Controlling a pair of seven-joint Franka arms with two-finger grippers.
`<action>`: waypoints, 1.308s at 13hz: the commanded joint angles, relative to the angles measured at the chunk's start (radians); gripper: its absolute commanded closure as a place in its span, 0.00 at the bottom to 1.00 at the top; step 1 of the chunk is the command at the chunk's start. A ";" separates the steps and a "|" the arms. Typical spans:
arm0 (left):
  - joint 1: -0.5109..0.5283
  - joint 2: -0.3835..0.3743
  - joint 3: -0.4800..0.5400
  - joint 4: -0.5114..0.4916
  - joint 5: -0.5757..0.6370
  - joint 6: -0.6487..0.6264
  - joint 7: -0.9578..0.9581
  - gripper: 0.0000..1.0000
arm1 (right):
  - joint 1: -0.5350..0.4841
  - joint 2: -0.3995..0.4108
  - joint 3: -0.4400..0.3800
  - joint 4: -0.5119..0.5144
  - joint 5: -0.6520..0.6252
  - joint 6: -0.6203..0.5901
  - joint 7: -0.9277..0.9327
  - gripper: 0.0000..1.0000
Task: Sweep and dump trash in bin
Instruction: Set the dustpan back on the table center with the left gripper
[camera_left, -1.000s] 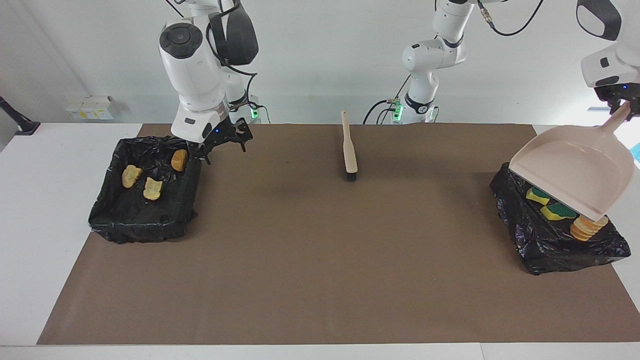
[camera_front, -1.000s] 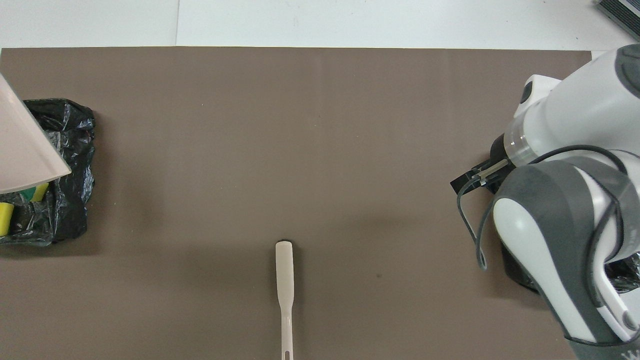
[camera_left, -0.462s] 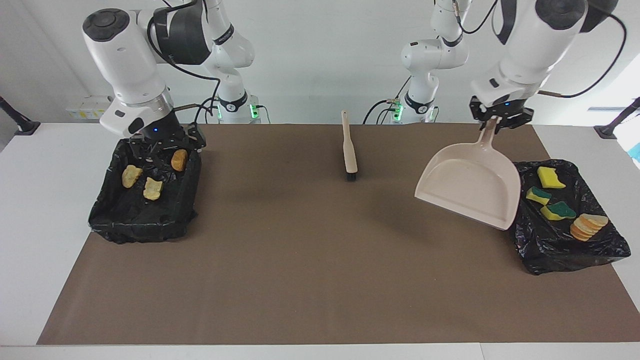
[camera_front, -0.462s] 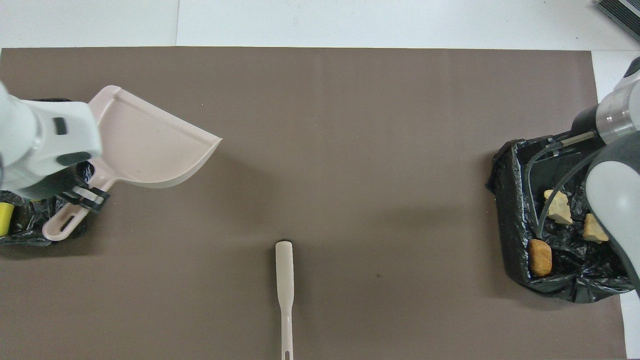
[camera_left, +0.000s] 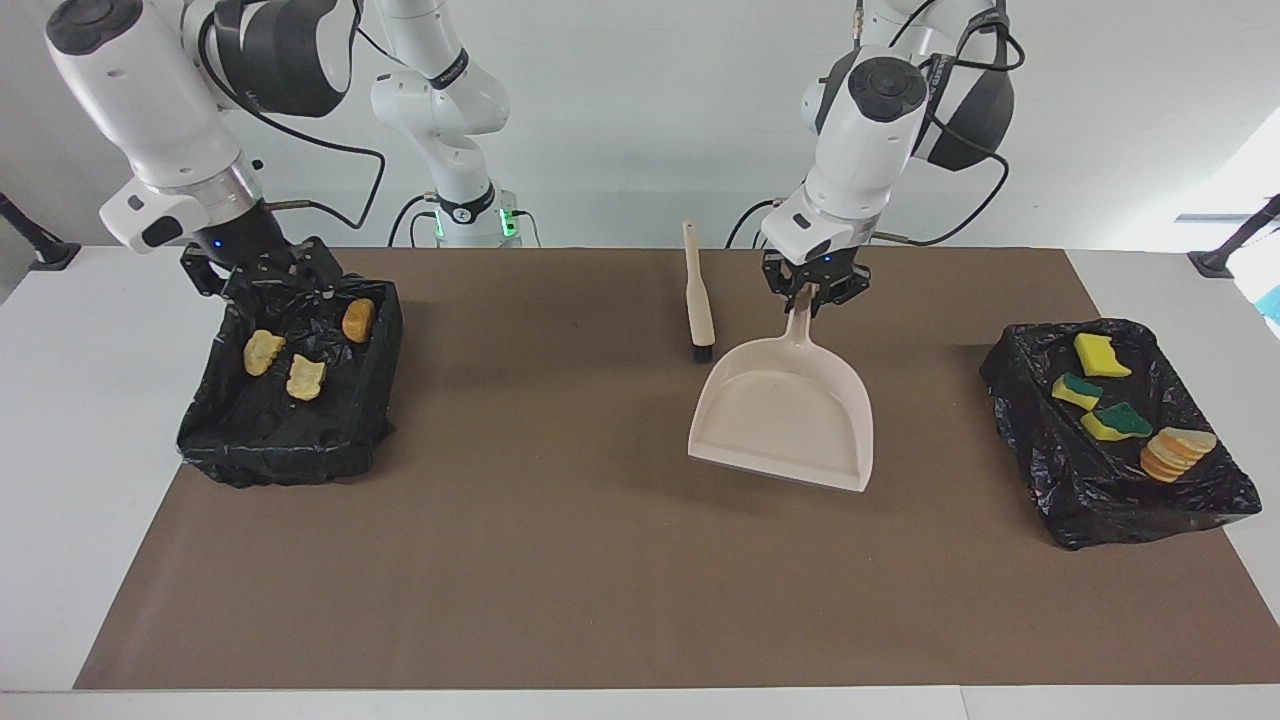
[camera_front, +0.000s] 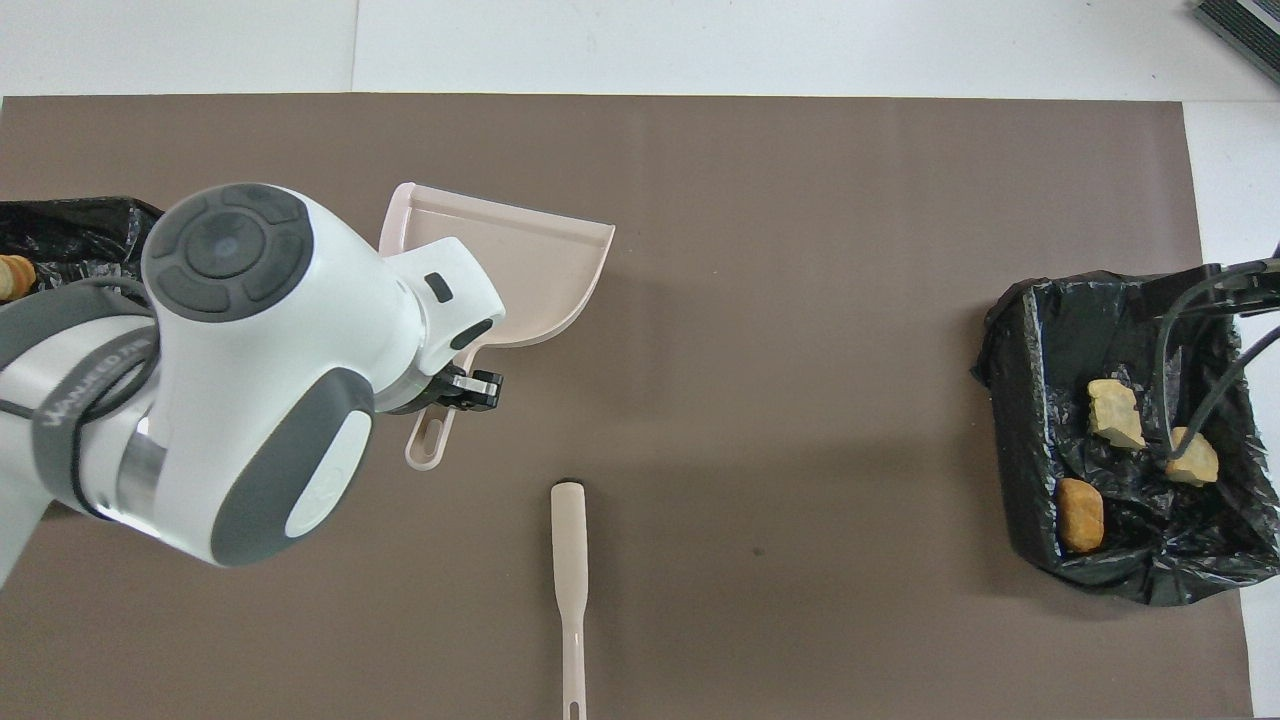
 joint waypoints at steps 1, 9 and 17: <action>-0.105 0.090 0.022 -0.010 -0.016 0.145 -0.171 1.00 | 0.018 -0.090 -0.005 -0.098 0.015 0.001 0.056 0.00; -0.156 0.140 0.022 -0.160 -0.015 0.333 -0.161 1.00 | 0.028 -0.095 -0.004 -0.100 0.001 0.006 0.064 0.00; -0.141 0.117 0.043 -0.167 -0.009 0.272 -0.175 0.00 | 0.036 -0.109 -0.002 -0.126 -0.046 0.008 0.134 0.00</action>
